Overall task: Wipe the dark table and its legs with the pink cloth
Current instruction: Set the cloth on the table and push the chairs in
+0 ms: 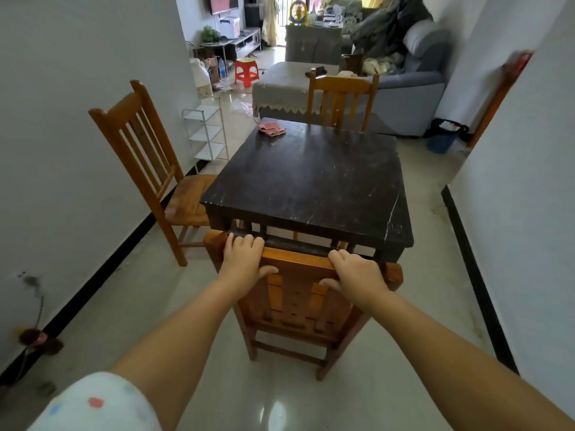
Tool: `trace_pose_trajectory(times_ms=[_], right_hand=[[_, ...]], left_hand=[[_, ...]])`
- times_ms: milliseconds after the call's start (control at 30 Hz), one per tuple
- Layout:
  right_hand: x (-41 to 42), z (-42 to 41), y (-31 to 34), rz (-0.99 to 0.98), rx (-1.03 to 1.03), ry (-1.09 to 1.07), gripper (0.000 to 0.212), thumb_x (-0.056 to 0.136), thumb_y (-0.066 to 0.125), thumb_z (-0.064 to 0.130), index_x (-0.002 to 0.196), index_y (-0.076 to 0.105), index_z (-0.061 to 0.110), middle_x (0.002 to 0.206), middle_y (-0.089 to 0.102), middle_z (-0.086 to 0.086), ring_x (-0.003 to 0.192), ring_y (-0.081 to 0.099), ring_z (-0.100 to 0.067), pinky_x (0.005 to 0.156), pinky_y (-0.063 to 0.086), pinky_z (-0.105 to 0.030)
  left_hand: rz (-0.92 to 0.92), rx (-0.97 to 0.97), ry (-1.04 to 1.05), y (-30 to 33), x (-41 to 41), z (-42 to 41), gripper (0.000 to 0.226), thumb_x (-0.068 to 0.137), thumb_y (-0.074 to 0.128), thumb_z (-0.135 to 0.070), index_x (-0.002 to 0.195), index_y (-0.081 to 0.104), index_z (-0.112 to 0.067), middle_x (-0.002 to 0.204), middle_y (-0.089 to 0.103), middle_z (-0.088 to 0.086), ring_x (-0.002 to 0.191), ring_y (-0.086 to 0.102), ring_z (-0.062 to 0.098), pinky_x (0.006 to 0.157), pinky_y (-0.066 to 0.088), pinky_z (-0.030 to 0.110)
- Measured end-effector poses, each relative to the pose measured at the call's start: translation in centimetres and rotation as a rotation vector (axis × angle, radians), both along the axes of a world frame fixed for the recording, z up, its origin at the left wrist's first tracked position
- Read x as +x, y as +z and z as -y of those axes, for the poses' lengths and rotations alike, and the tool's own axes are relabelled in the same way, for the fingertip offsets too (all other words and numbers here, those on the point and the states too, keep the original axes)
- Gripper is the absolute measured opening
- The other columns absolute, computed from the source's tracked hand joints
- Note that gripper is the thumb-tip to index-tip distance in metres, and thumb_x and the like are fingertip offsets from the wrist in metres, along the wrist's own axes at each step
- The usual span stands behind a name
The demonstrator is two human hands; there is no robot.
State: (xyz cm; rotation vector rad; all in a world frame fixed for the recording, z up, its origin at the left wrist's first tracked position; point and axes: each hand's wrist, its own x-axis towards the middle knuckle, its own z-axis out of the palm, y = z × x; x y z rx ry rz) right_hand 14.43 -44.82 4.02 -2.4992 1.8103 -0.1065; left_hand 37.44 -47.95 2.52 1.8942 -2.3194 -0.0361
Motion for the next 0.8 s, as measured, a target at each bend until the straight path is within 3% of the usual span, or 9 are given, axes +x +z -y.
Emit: trace_pose_trajectory(times_ms=[433,800], right_hand=[[-5.4,8.1,-0.8,-0.018,-0.038,0.021,0.042,0.086,0.052,0.057,0.11,0.045,0.023,0.1,0.057,0.005,0.087,0.058,-0.013,0.071,0.053,-0.027],[-5.1,9.3,-0.9,-0.005,-0.05,0.023,0.041,0.086,0.054,0.053,0.11,0.046,0.021,0.1,0.057,0.003,0.086,0.057,-0.013,0.066,0.048,-0.024]], left_hand=[[-0.017,0.002,0.008,0.1,-5.1,7.3,0.053,0.08,0.054,-0.057,0.114,0.047,-0.017,0.115,0.052,0.002,0.116,0.045,0.021,0.113,0.014,0.041],[0.005,0.04,0.01,0.5,-4.9,8.6,0.056,0.08,0.055,-0.056,0.116,0.045,-0.014,0.116,0.051,0.006,0.116,0.044,0.024,0.113,0.015,0.043]])
